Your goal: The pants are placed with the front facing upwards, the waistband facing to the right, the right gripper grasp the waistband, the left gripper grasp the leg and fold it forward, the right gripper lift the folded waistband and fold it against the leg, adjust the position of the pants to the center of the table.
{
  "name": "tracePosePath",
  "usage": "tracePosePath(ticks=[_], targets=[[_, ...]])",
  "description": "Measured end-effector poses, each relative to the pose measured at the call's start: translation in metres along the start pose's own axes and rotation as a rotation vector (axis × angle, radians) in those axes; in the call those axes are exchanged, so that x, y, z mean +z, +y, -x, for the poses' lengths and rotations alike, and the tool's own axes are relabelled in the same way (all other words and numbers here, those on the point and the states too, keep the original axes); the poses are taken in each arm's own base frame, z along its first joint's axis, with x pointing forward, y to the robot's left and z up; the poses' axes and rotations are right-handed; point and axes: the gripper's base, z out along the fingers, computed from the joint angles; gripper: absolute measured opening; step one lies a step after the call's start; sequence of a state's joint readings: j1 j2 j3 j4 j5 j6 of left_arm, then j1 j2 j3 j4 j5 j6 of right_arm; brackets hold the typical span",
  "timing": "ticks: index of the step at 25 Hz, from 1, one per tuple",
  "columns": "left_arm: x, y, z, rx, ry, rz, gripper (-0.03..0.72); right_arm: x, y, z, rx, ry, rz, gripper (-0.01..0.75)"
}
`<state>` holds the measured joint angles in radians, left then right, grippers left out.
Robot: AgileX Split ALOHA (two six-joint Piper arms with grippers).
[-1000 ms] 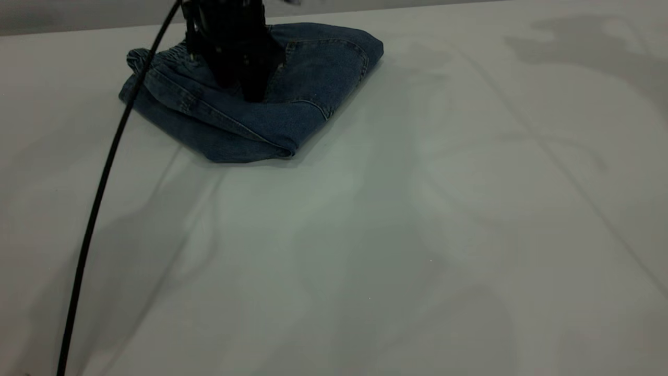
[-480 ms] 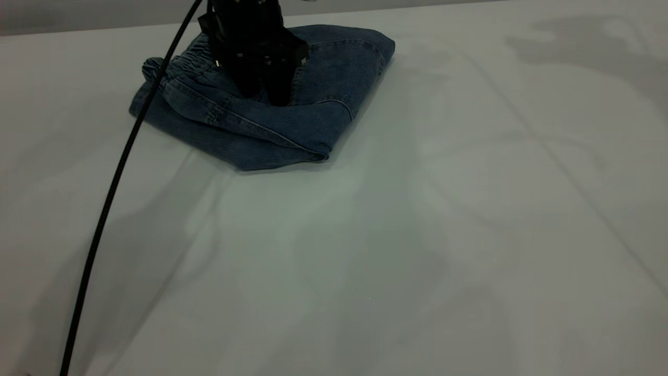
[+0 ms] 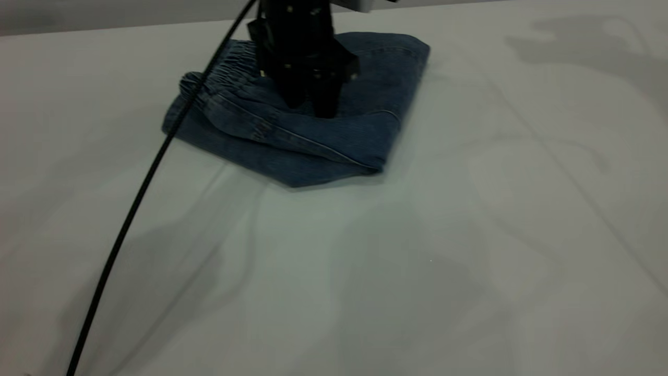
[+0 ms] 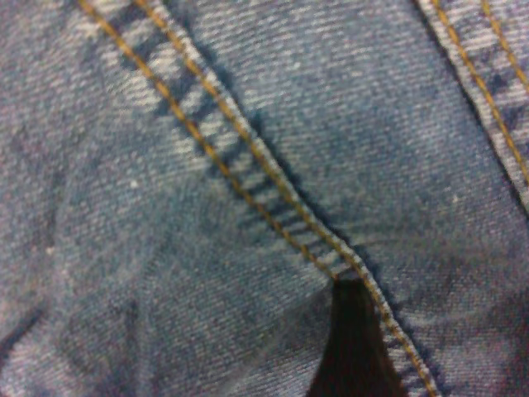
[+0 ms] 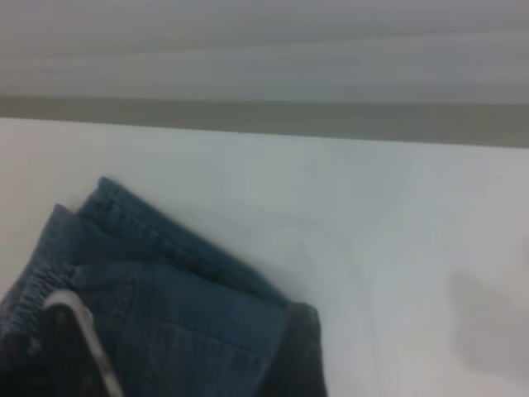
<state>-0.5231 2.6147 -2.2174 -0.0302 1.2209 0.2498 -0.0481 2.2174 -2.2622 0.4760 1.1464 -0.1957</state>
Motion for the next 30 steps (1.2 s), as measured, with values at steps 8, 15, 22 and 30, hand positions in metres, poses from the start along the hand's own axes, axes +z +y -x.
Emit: tracePosePath(ticks=[8,15,22,30], targets=[[0.001,-0.037,0.007,0.030,0.001,-0.003,0.440,0.000,0.000,0.000,0.000,0.000,0.000,0.587],[0.001,-0.041,0.008,-0.155,0.002,-0.008,0.440,0.000,0.000,0.000,0.000,0.002,0.000,0.587],[0.001,-0.042,0.008,-0.349,0.003,-0.019,0.440,0.000,0.000,0.000,0.000,0.002,0.000,0.587],[0.000,-0.056,0.011,-0.511,0.012,-0.178,0.440,0.000,0.000,-0.001,0.000,0.007,0.001,0.587]])
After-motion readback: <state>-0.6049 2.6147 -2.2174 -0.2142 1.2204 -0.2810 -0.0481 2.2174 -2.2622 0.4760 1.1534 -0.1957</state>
